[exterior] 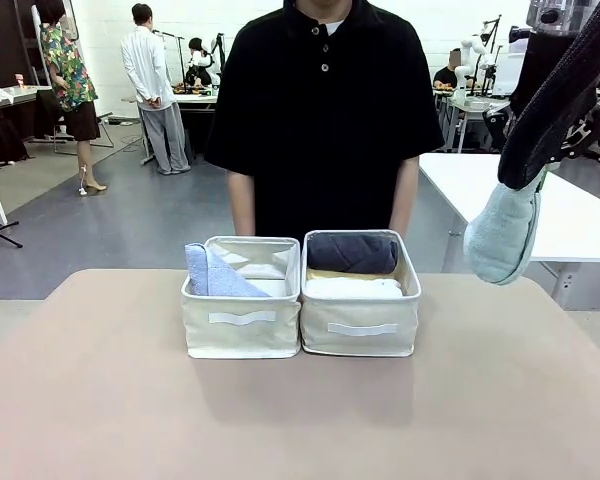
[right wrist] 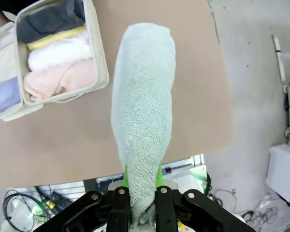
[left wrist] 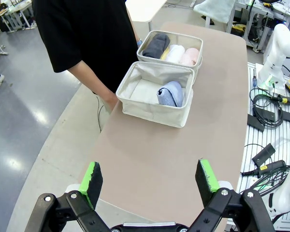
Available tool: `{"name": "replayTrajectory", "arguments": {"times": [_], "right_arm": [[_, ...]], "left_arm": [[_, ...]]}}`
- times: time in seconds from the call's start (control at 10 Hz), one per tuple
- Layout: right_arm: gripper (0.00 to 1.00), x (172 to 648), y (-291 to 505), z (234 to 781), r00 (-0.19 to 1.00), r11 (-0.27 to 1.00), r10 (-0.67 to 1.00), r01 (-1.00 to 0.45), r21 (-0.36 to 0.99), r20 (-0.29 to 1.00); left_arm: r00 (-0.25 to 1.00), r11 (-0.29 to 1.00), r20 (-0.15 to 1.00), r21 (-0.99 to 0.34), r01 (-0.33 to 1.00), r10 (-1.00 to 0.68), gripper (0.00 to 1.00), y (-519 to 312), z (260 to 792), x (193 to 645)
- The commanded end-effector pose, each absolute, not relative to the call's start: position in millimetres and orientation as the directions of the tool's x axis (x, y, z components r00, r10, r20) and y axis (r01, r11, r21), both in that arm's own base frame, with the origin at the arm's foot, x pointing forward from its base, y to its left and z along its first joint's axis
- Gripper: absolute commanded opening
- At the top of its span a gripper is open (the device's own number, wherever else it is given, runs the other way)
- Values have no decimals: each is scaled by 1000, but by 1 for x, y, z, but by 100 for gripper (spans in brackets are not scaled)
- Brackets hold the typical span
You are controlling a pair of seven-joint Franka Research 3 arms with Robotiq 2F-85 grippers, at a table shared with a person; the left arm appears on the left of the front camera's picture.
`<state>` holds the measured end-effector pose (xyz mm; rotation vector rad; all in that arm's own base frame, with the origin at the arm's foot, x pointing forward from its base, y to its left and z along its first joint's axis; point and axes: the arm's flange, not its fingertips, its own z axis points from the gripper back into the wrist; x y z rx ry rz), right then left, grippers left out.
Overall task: Sort the towels based on their folding style.
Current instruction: Pick up another triangle-folded towel from the table and place it in the left Fabric basket.
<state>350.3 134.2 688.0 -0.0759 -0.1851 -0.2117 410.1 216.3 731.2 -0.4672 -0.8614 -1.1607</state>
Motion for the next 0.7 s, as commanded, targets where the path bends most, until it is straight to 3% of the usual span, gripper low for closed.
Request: {"name": "replayTrajectory", "arguments": {"times": [0.0, 0.1, 0.3, 0.4, 0.6], "right_arm": [[17, 339, 187, 718, 917, 975, 141, -63, -214, 372], [17, 337, 240, 745, 807, 911, 384, -252, -326, 449], [17, 359, 338, 770, 602, 735, 678, -543, -407, 421], [17, 375, 370, 773, 550, 688, 721, -639, -345, 421], [17, 406, 407, 757, 566, 668, 728, -712, -215, 386]], "left_arm": [[139, 357, 792, 105, 928, -594, 100, 215, 731, 409], [139, 357, 792, 105, 928, -594, 100, 215, 731, 409], [139, 357, 792, 105, 928, -594, 100, 215, 731, 409], [139, 357, 792, 105, 928, -594, 100, 215, 731, 409], [139, 357, 792, 105, 928, -594, 100, 215, 731, 409]]}}
